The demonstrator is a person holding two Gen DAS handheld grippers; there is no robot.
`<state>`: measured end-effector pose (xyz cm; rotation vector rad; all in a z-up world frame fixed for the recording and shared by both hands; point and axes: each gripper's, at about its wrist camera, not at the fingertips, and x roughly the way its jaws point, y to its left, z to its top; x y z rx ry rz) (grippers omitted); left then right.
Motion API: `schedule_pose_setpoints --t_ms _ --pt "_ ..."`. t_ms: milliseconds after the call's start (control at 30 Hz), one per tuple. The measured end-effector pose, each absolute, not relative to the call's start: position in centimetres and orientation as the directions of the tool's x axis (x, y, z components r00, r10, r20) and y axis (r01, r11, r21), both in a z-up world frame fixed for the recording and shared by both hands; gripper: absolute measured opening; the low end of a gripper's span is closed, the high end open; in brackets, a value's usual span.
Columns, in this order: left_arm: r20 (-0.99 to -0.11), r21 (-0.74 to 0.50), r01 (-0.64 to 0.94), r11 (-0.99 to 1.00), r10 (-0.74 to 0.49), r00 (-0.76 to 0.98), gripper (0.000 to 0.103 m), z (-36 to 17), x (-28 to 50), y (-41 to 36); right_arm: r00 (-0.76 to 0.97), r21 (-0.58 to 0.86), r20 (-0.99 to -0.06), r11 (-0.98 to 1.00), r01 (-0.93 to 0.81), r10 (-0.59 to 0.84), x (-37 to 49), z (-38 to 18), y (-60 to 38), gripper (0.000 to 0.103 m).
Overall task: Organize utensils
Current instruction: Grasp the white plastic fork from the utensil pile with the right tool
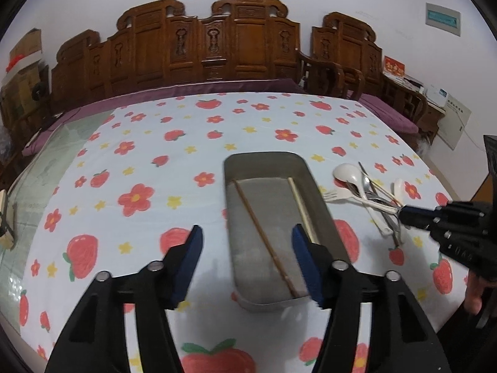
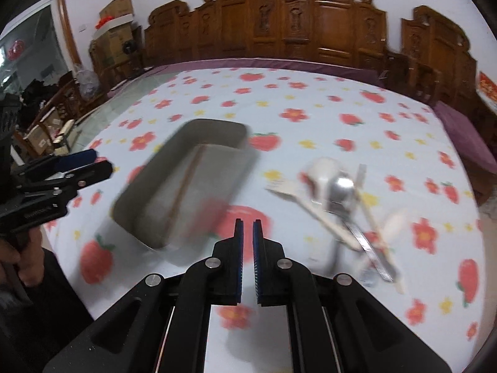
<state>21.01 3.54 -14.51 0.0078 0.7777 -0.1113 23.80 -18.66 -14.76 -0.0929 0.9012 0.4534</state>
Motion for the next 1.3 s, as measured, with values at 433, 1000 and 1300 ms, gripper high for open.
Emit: schedule_pose_setpoints --t_ms 433,1000,1300 --pt "-0.691 -0.001 0.199 0.98 -0.144 0.708 0.081 -15.4 20.5 -2.2 0.597 0.082 -0.769 0.961 -0.263 0.228 25.9 -17.4 -28.3 0.029" --pt "-0.674 -0.017 0.244 0.97 -0.191 0.713 0.081 -16.2 20.5 -4.5 0.429 0.003 -0.869 0.87 -0.494 0.246 32.5 -21.3 -20.1 0.029" --pt "-0.669 -0.016 0.266 0.964 -0.208 0.714 0.081 -16.1 20.2 -5.1 0.376 -0.028 -0.906 0.861 -0.508 0.193 32.5 -22.5 -19.9 0.007"
